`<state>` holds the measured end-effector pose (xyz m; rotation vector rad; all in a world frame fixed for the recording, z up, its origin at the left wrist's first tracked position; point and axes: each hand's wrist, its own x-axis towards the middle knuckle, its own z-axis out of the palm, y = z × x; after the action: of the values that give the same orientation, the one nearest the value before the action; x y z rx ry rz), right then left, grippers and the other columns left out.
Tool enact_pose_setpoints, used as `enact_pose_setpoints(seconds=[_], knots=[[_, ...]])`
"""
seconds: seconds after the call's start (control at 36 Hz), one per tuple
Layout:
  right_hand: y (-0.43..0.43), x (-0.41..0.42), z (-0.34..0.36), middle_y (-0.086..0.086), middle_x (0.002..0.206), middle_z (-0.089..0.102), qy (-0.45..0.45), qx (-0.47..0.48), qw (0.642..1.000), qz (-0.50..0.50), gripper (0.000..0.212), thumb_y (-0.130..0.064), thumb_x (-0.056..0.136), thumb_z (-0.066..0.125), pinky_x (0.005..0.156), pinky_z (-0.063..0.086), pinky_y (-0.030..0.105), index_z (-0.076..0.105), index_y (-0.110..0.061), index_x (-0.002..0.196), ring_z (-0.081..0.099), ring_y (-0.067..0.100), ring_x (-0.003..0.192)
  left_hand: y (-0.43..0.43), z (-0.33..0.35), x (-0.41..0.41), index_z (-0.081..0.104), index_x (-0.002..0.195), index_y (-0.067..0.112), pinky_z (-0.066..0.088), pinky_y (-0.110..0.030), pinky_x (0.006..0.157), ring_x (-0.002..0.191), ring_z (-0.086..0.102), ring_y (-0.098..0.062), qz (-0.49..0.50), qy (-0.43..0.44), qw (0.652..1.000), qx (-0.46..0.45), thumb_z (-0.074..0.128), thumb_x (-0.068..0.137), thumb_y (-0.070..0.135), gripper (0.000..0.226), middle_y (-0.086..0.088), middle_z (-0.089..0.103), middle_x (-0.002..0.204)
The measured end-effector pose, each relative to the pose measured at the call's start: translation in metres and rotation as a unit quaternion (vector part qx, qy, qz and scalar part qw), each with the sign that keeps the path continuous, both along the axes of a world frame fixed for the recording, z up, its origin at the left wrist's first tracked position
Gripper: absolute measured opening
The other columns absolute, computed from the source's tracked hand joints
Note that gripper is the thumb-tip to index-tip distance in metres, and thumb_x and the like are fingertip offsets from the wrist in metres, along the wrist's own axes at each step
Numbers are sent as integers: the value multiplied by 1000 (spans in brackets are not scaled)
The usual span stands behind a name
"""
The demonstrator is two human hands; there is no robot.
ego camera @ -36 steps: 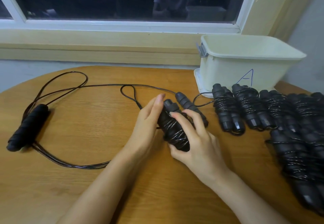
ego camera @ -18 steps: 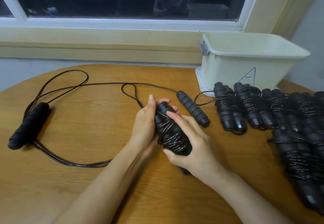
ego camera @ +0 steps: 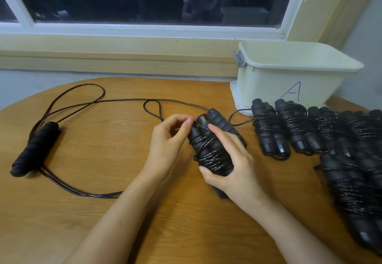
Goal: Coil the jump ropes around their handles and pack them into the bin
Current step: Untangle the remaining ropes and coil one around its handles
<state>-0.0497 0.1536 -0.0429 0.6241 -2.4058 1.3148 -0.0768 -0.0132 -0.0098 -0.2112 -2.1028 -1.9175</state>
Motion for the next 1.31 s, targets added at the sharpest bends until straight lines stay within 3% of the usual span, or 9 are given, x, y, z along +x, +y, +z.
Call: enact_pose_setpoints(seconds=[0.31, 0.5, 0.61, 0.81, 0.92, 1.0, 1.08, 1.19, 1.31], knots=[[2, 3, 2, -13, 136, 51, -41, -21, 998, 48, 89, -22, 70, 82, 95, 43, 9, 40, -34, 149, 49, -1, 125, -9, 4, -2, 66, 89, 8, 46, -18, 73, 78, 57, -5, -38, 3, 999, -36, 52, 100, 12, 18, -3, 63, 83], [4, 1, 5, -17, 133, 51, -40, -30, 998, 38, 88, -26, 69, 80, 93, 41, 7, 39, -42, 145, 48, -5, 123, -12, 0, -2, 66, 90, 7, 49, -18, 67, 74, 64, -9, -42, 99, 986, -128, 57, 98, 10, 12, -1, 67, 78], [5, 0, 2, -17, 133, 51, -45, -25, 998, 41, 89, -24, 69, 81, 93, 43, 8, 39, -42, 146, 49, -3, 122, -13, -2, -3, 66, 89, 6, 50, -25, 61, 71, 64, -16, -38, 143, 976, -161, 54, 98, 26, 25, -2, 65, 75], [1, 1, 3, -23, 137, 46, -45, 17, 998, 49, 85, -34, 74, 78, 94, 42, 8, 36, -45, 148, 47, -2, 125, -6, 2, -2, 49, 135, 29, 52, -33, 91, 101, 68, -17, -40, -65, 997, 20, 38, 96, 59, 50, -6, 72, 101], [-1, 5, 3, -23, 139, 41, -34, 78, 996, 28, 86, -52, 74, 65, 92, 50, 19, 27, -48, 151, 44, -2, 125, 2, 3, 1, 65, 123, 17, 54, -30, 95, 112, 66, -22, -120, -190, 969, 98, 49, 95, 43, 41, -12, 70, 117], [-3, 7, 2, -14, 139, 35, 10, 178, 983, -41, 86, -63, 75, 53, 77, 54, 29, 20, -47, 153, 41, 7, 124, 1, 0, 1, 68, 117, 11, 52, -38, 98, 114, 64, -31, -105, -210, 962, 140, 50, 100, 31, 32, -19, 68, 119], [-12, 11, 2, -4, 137, 41, 42, 241, 967, -75, 86, -61, 80, 49, 64, 48, 19, 18, -35, 156, 48, 15, 120, 4, -3, 1, 67, 114, 8, 52, -40, 97, 113, 63, -35, -73, -195, 968, 143, 48, 101, 30, 32, -25, 66, 118], [-16, 15, 3, 5, 135, 49, 60, 271, 953, -117, 89, -52, 80, 57, 57, 53, 21, 21, -22, 156, 55, 22, 113, 8, -5, 0, 64, 121, 14, 52, -37, 96, 110, 67, -25, -95, -177, 970, 140, 34, 102, 48, 49, -13, 71, 115], [-12, 14, 7, 4, 135, 49, 42, 259, 958, -116, 92, -55, 79, 56, 56, 48, 18, 14, -27, 157, 55, 20, 115, 9, -6, -1, 53, 135, 26, 46, -38, 103, 118, 63, -20, -108, -184, 955, 207, 24, 97, 62, 59, -3, 69, 123]])
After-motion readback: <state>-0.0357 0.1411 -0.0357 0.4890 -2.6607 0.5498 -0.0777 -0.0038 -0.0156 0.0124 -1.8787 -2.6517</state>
